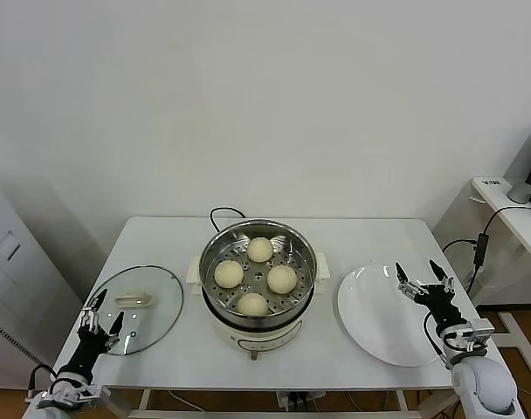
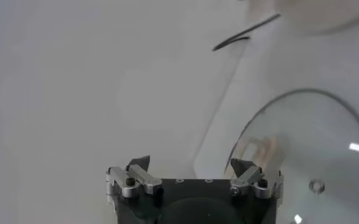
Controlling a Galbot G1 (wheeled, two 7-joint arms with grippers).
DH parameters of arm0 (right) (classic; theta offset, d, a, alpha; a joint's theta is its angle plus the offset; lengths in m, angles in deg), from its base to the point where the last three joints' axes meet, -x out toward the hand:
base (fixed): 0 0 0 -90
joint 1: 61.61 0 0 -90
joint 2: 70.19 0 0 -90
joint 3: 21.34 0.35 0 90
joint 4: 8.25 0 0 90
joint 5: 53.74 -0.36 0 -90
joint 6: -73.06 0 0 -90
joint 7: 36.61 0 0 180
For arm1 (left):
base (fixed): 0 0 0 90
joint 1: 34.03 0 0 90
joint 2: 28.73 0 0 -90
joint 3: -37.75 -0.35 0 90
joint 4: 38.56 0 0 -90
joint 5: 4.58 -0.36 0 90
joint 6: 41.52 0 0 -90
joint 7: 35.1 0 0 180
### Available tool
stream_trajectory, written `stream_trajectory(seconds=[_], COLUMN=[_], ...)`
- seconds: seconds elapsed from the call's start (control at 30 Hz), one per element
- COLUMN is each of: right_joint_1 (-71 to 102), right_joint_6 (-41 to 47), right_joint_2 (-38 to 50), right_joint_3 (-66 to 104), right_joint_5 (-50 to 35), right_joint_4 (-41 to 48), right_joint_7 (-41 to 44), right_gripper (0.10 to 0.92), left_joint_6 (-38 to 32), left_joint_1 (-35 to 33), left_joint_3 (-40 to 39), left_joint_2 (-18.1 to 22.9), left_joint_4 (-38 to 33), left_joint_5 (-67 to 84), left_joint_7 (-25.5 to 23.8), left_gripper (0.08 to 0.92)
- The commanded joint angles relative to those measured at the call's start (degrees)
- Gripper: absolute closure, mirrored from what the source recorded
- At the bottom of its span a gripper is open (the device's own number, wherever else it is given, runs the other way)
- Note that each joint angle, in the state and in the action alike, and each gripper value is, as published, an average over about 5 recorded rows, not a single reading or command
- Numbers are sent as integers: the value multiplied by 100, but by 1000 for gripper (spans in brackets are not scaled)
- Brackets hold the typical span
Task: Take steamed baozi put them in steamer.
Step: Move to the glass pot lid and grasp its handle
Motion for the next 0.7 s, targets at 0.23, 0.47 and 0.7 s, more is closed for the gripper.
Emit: stream_trajectory(seconds=[0.23, 0.47, 0.7], right_joint_1=[90, 43, -11], right_joint_6=[-91, -122, -163], right_joint_2=[-275, -283, -243], right_joint_3=[6, -34, -62], right_joint_5=[266, 324, 351], right_joint_4=[97, 189, 314], right_joint_7=[146, 224, 296], right_gripper=[203, 203, 203], left_joint_6=[-650, -626, -593], left_joint_1=[635, 819, 1036], left_joint_3=[222, 197, 188], left_joint_2=[392, 447, 482], left_joint_4=[1077, 1190, 1295], left_joint_5=[-2783, -2799, -2777], left_joint_7=[780, 777, 717], left_gripper=[177, 177, 177])
